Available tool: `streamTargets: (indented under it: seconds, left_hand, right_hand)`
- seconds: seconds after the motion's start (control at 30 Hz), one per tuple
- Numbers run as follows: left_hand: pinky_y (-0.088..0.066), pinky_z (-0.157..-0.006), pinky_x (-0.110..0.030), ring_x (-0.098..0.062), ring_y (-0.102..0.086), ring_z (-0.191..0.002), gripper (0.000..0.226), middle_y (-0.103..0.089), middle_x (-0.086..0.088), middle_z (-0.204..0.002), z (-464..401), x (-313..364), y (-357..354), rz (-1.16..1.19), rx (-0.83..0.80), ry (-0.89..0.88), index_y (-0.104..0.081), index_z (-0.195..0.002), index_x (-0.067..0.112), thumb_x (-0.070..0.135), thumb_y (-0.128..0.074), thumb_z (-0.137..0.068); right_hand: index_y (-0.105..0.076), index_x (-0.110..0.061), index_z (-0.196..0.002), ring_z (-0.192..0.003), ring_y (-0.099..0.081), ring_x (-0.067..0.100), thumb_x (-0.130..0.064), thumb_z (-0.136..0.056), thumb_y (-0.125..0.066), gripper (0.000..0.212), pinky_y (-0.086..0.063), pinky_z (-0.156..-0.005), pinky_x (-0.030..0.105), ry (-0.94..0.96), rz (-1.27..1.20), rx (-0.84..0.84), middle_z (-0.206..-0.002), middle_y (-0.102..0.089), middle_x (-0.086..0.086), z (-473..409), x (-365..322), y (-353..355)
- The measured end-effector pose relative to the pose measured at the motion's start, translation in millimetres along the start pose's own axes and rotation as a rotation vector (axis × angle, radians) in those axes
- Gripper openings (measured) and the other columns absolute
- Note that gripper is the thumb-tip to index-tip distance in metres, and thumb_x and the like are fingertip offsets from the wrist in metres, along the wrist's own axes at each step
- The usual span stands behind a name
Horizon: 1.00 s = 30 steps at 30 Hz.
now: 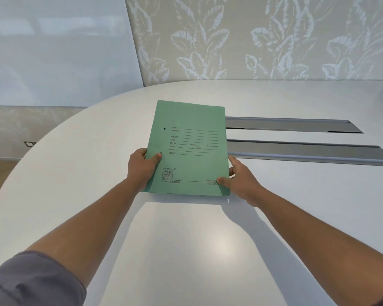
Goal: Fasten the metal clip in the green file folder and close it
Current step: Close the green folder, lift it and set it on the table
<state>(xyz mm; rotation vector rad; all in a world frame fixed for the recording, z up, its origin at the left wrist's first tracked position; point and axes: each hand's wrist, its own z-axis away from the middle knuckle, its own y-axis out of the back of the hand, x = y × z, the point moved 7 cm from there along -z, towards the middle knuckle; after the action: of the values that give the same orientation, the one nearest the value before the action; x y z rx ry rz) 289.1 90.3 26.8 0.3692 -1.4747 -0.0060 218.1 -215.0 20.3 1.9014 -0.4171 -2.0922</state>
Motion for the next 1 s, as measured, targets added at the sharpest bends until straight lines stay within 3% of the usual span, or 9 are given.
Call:
streamTargets:
  seconds: [0.1,0.2,0.27,0.4,0.57,0.63,0.7,0.83,1.0]
  left_hand:
    - [-0.061,-0.081,-0.042,-0.025,-0.075,-0.088,0.028,-0.075,0.003,-0.095,-22,0,-2,-0.132,0.023,-0.047,-0.068,-0.112,0.019,0.030,-0.075,-0.087]
    - [-0.049,-0.081,-0.030,-0.023,-0.066,-0.090,0.052,-0.064,0.008,-0.092,-33,6,-9,-0.225,0.034,-0.090,-0.059,-0.135,0.027,0.030,-0.077,-0.087]
    - [-0.049,-0.075,-0.025,-0.017,-0.068,-0.089,0.049,-0.068,0.008,-0.100,-43,5,-15,-0.238,0.012,-0.102,-0.062,-0.123,0.041,0.029,-0.083,-0.081]
    - [-0.051,-0.091,-0.031,-0.019,-0.067,-0.103,0.080,-0.068,-0.001,-0.132,-63,-6,-21,-0.319,0.019,-0.067,-0.058,-0.142,0.017,0.035,-0.091,-0.071]
    - [-0.047,-0.095,-0.033,-0.026,-0.062,-0.124,0.070,-0.062,-0.007,-0.141,-77,-11,-35,-0.435,0.001,-0.072,-0.060,-0.140,0.011,0.037,-0.085,-0.080]
    - [-0.050,-0.101,-0.038,-0.027,-0.059,-0.126,0.065,-0.065,-0.008,-0.135,-82,-16,-39,-0.484,0.009,-0.077,-0.063,-0.136,0.015,0.043,-0.083,-0.080]
    - [-0.050,-0.104,-0.044,-0.028,-0.052,-0.130,0.062,-0.065,-0.008,-0.128,-86,-20,-42,-0.528,0.005,-0.068,-0.066,-0.134,0.020,0.048,-0.080,-0.081]
    - [-0.050,-0.102,-0.045,-0.031,-0.050,-0.131,0.059,-0.066,-0.007,-0.125,-93,-21,-47,-0.585,-0.029,-0.088,-0.065,-0.136,0.019,0.049,-0.075,-0.085]
    - [-0.050,-0.102,-0.046,-0.032,-0.051,-0.128,0.059,-0.067,-0.005,-0.125,-97,-21,-49,-0.586,-0.026,-0.112,-0.066,-0.135,0.018,0.050,-0.074,-0.086]
  right_hand:
    - [-0.044,-0.036,-0.148,-0.081,-0.072,0.018,-0.009,-0.085,-0.077,0.076,-0.058,-0.072,0.034,-0.014,0.050,-0.002,-0.087,-0.069,0.006,-24,7,-7]
    - [-0.052,-0.029,-0.143,-0.077,-0.065,0.017,-0.013,-0.085,-0.078,0.065,-0.049,-0.065,0.028,0.000,0.125,0.018,-0.079,-0.060,-0.004,-43,8,-9]
    - [-0.058,-0.028,-0.137,-0.073,-0.062,0.013,-0.014,-0.086,-0.077,0.057,-0.048,-0.064,0.027,0.033,0.173,0.016,-0.076,-0.058,-0.010,-55,9,-9]
    - [-0.061,-0.029,-0.133,-0.066,-0.053,0.004,-0.022,-0.089,-0.073,0.045,-0.045,-0.067,0.030,0.066,0.301,-0.021,-0.070,-0.051,-0.019,-78,11,-15]
    - [-0.057,-0.033,-0.132,-0.096,-0.063,0.021,-0.038,-0.092,-0.062,0.040,-0.053,-0.084,0.039,0.063,0.538,-0.056,-0.100,-0.066,-0.014,-94,9,-15]
    - [-0.055,-0.027,-0.129,-0.106,-0.060,0.026,-0.046,-0.093,-0.054,0.041,-0.052,-0.083,0.040,0.089,0.748,-0.033,-0.116,-0.061,0.000,-95,9,-14]
    - [-0.054,-0.023,-0.125,-0.111,-0.056,0.028,-0.052,-0.094,-0.046,0.043,-0.051,-0.082,0.040,0.104,0.859,0.002,-0.119,-0.053,0.004,-94,12,-15]
    - [-0.055,-0.023,-0.123,-0.111,-0.049,0.026,-0.052,-0.096,-0.039,0.043,-0.049,-0.079,0.039,0.163,0.892,0.105,-0.119,-0.047,0.000,-88,17,-18]
    - [-0.058,-0.025,-0.128,-0.122,-0.045,0.024,-0.053,-0.097,-0.042,0.045,-0.049,-0.088,0.040,0.159,0.849,0.132,-0.134,-0.050,-0.004,-86,16,-15]
